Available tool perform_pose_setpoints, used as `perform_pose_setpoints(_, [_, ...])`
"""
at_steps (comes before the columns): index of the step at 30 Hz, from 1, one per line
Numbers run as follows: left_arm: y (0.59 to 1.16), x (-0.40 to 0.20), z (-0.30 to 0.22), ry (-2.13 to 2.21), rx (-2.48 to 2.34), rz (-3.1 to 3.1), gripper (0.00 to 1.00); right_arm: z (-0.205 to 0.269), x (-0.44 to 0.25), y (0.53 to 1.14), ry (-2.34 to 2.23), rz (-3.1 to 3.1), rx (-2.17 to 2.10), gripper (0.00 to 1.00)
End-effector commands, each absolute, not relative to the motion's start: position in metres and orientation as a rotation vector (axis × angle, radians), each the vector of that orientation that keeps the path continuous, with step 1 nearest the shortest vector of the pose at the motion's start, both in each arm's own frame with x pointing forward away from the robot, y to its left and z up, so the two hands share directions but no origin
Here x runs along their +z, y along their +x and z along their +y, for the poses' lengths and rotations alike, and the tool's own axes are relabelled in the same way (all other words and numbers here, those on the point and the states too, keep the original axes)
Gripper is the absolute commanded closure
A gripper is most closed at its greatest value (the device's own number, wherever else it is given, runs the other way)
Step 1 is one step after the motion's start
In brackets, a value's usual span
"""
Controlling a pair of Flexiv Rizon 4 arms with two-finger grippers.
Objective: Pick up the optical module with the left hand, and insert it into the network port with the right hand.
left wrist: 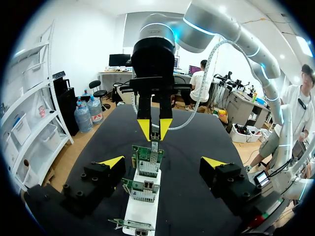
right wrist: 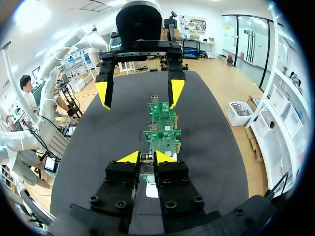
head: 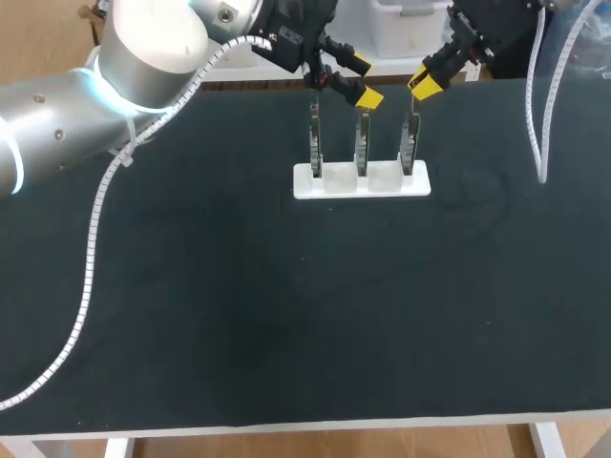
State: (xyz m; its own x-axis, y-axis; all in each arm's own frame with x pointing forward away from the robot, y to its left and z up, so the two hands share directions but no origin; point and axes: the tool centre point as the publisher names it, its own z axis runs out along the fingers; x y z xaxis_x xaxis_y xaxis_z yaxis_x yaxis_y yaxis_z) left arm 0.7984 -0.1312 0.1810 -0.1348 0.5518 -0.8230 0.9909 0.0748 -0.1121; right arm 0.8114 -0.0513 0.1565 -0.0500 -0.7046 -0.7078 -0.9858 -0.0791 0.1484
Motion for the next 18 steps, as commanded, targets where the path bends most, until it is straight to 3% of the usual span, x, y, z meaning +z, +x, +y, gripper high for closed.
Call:
perform_pose_setpoints(1, [0.7958, 0.1812, -0.1307, 1.529, -0.931, 1.758, 0.0, -0.0518, 0.1511, 0.8021, -1.813, 1.797, 0.902, 1.0])
perform_pose_setpoints(11, [0.7958, 0.1812, -0.1307, 1.529, -0.931, 1.758, 0.0, -0.0523, 0.1517, 0.8028, -1.81, 1.799, 0.899, 1.0])
perform_pose_setpoints(12, [0.7958, 0.1812, -0.1307, 1.529, -0.931, 1.758, 0.0, -0.0523, 0.1517, 0.8028, -1.81, 1.798, 0.901, 0.92])
perform_pose_setpoints(14, [0.7958, 0.1812, -0.1307, 1.529, -0.931, 1.758, 0.0, -0.0521, 0.1518, 0.8029, -1.809, 1.796, 0.902, 0.47])
perform_pose_setpoints(15, [0.7958, 0.1812, -0.1307, 1.529, -0.931, 1.758, 0.0, -0.0521, 0.1519, 0.8029, -1.807, 1.797, 0.902, 0.0])
perform_pose_setpoints(18, [0.7958, 0.1812, -0.1307, 1.529, -0.931, 1.758, 0.0, -0.0523, 0.1523, 0.8032, -1.805, 1.797, 0.898, 0.0])
